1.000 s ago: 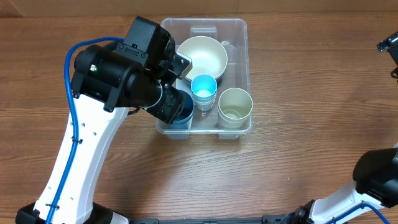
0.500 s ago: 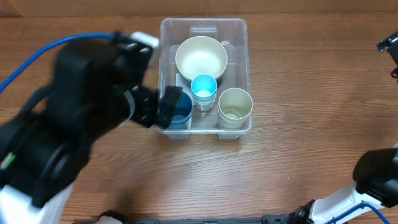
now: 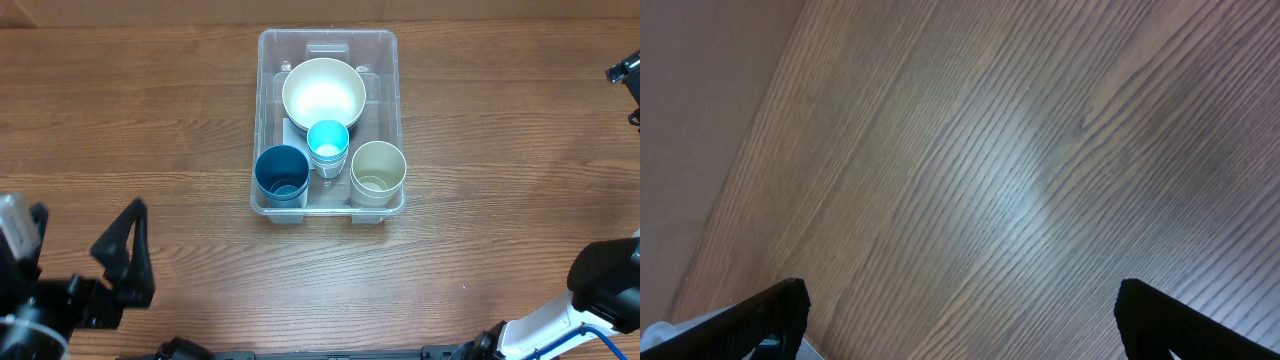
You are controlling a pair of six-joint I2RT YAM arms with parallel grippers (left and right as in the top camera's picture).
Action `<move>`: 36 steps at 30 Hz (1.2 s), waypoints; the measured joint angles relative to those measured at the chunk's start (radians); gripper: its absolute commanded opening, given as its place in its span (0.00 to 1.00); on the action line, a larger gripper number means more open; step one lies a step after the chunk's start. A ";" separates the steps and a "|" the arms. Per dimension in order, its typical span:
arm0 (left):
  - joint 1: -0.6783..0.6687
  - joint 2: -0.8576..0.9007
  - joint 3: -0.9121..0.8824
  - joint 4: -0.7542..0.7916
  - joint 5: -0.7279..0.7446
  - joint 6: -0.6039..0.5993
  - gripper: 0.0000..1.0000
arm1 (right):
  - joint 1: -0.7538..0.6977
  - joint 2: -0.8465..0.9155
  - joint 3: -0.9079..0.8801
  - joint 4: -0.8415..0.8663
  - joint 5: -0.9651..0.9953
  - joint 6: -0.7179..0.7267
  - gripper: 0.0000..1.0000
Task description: Pack container
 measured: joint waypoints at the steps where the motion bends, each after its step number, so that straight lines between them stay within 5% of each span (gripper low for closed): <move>1: 0.000 -0.008 0.001 -0.042 0.008 -0.003 1.00 | 0.000 0.000 0.000 0.000 0.000 0.000 1.00; 12: 0.000 -0.031 0.024 -0.174 0.035 0.010 1.00 | 0.000 0.000 0.000 0.000 0.000 0.000 1.00; 20: 0.185 -0.358 -0.019 -0.151 0.023 0.073 1.00 | 0.000 0.000 0.000 0.000 0.000 0.001 1.00; 23: 0.285 -0.462 -0.187 0.006 0.046 0.127 1.00 | 0.000 0.000 0.000 0.000 0.000 0.000 1.00; 28: 0.414 -0.694 -0.777 0.585 0.203 0.228 1.00 | 0.000 0.000 0.000 0.001 0.000 0.000 1.00; 33: 0.472 -0.745 -1.304 1.104 0.420 0.248 1.00 | 0.000 0.000 0.000 0.000 0.000 0.001 1.00; 36: 0.476 -0.770 -1.530 1.284 0.519 0.239 1.00 | 0.000 0.000 0.000 0.001 0.000 0.000 1.00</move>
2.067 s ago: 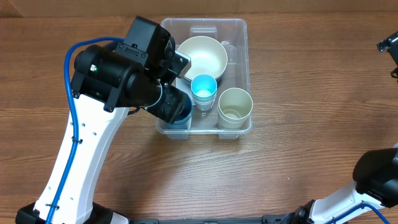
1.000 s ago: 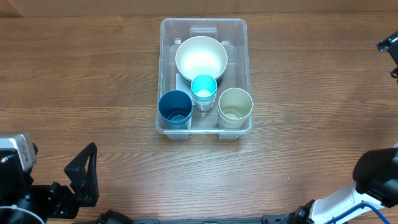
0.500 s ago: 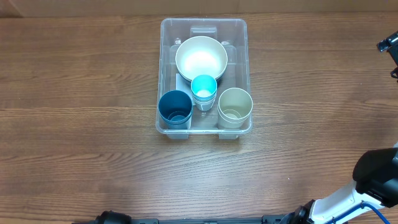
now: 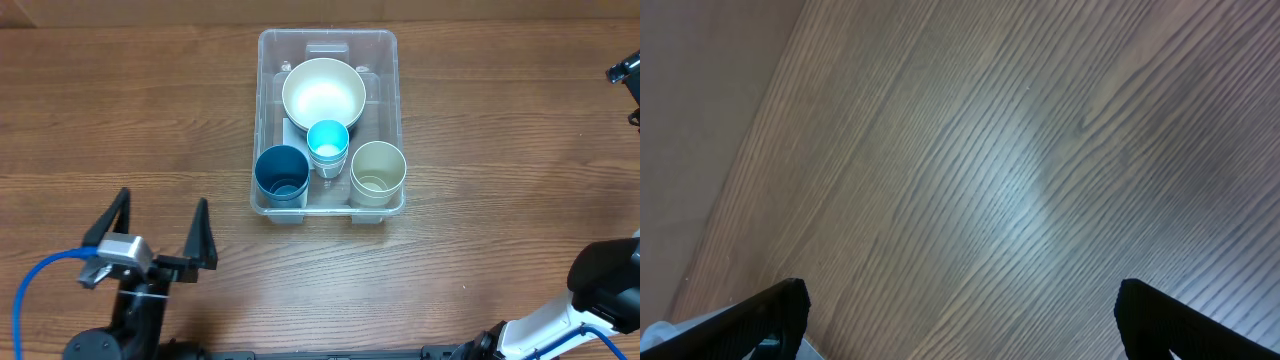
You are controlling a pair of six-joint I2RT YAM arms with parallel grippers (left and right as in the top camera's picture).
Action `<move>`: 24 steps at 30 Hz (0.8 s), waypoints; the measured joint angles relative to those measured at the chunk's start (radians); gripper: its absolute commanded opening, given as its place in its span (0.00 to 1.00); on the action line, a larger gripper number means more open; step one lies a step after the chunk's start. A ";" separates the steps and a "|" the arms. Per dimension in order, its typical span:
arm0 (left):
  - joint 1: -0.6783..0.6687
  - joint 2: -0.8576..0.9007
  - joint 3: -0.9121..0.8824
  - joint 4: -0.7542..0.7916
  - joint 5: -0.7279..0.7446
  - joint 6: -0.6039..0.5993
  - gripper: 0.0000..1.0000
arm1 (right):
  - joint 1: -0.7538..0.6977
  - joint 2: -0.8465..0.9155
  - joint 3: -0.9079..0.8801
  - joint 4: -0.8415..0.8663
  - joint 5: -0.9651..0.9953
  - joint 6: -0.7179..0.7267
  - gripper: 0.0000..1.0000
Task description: Pack container
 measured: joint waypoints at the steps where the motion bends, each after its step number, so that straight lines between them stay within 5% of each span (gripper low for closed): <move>1: 0.000 -0.024 -0.044 0.021 0.017 -0.006 1.00 | 0.000 0.000 0.000 0.000 0.000 0.000 1.00; 5: 0.000 -0.169 -0.224 0.127 0.056 -0.032 1.00 | 0.000 0.000 0.000 -0.001 0.000 0.000 1.00; 16: -0.026 -0.174 -0.511 0.335 0.013 -0.070 1.00 | 0.000 0.000 0.000 0.000 0.000 0.000 1.00; 24: -0.034 -0.175 -0.545 0.162 -0.029 -0.076 1.00 | 0.000 0.000 0.000 0.000 0.000 0.000 1.00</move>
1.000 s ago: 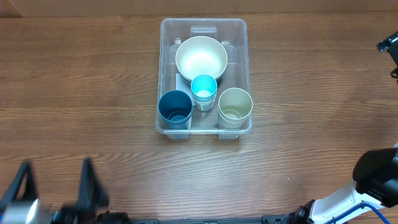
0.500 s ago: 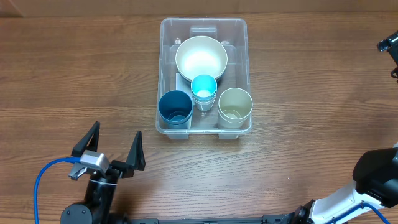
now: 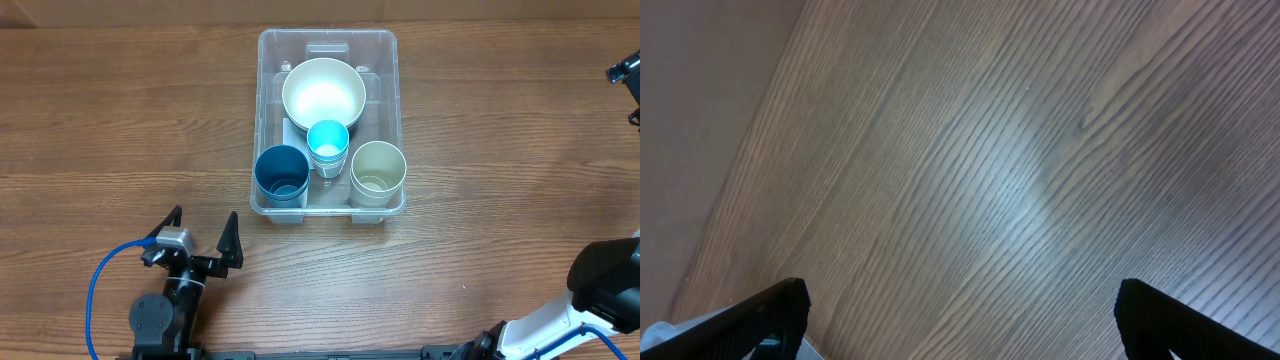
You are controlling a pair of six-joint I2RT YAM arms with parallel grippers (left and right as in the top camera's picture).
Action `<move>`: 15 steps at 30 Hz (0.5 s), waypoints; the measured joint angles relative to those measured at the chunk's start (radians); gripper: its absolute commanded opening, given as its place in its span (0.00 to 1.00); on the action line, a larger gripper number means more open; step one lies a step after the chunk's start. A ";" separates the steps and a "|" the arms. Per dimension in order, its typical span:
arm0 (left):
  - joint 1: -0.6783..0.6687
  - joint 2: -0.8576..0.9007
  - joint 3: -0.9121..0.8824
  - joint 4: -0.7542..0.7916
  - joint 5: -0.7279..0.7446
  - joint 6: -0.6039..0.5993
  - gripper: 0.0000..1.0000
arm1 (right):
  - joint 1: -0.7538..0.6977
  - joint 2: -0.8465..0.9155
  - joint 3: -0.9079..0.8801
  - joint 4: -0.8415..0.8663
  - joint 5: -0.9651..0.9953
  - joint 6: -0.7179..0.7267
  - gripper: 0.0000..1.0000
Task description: Pack container
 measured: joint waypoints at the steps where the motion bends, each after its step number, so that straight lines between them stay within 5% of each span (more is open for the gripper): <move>1: 0.000 0.000 0.000 -0.006 -0.007 0.001 1.00 | 0.000 0.000 0.000 0.000 0.000 -0.001 1.00; 15: 0.000 0.000 0.000 -0.007 -0.023 0.007 1.00 | 0.000 0.000 0.000 0.000 0.000 -0.001 1.00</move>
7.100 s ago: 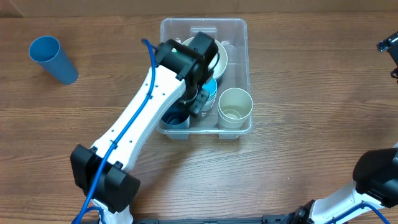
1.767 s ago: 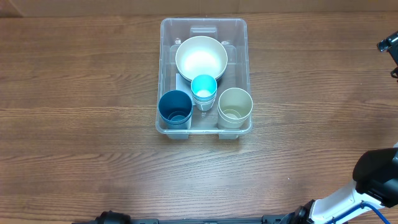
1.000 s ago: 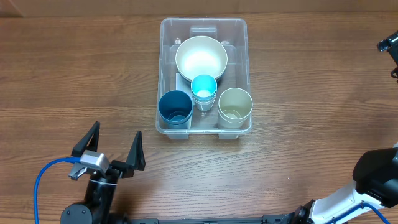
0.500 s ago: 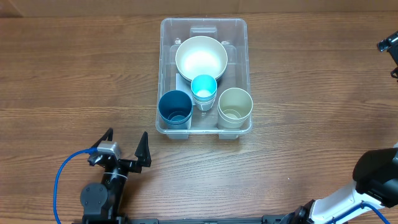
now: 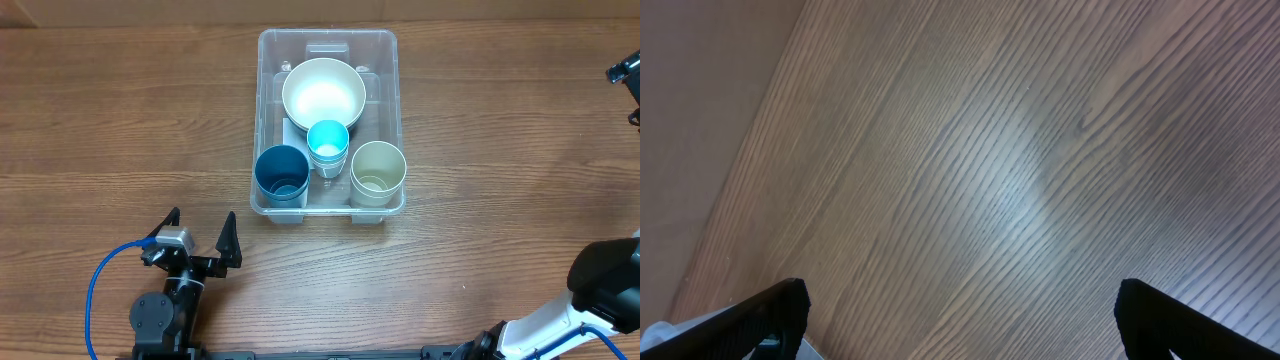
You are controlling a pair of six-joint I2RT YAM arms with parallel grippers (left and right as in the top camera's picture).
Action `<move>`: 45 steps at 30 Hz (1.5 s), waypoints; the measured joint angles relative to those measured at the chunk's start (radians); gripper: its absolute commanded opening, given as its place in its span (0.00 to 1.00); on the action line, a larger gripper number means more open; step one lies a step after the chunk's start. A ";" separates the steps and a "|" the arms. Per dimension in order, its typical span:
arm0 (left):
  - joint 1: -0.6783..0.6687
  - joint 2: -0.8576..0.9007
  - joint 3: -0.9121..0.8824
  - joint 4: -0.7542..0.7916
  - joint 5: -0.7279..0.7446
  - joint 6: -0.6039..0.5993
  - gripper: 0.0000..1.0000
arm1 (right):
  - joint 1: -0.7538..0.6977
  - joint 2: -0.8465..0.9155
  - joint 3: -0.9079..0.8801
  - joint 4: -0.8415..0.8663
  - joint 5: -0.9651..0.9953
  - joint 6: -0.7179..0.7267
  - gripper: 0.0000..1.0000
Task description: Pack container
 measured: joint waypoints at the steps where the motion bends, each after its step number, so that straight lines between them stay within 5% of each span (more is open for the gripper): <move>1: 0.000 0.000 0.000 0.000 0.000 0.000 1.00 | 0.000 0.000 0.000 0.000 0.000 0.000 1.00; 15: 0.000 0.000 0.000 0.000 0.000 0.000 1.00 | 0.068 0.000 0.000 0.000 0.007 0.000 1.00; 22: 0.000 0.000 0.000 0.000 0.000 0.000 1.00 | 0.454 0.000 0.000 0.050 0.063 0.000 1.00; 26: 0.000 0.000 0.000 0.000 -0.001 0.000 1.00 | 0.573 -0.027 -0.050 0.273 0.130 -0.002 1.00; 33: 0.000 0.000 0.000 -0.001 -0.007 0.000 1.00 | 0.608 -0.442 -0.473 0.763 0.170 -0.020 1.00; 45: 0.000 0.000 0.000 0.000 -0.007 0.000 1.00 | 0.546 -1.110 -1.161 1.098 -0.028 -0.423 1.00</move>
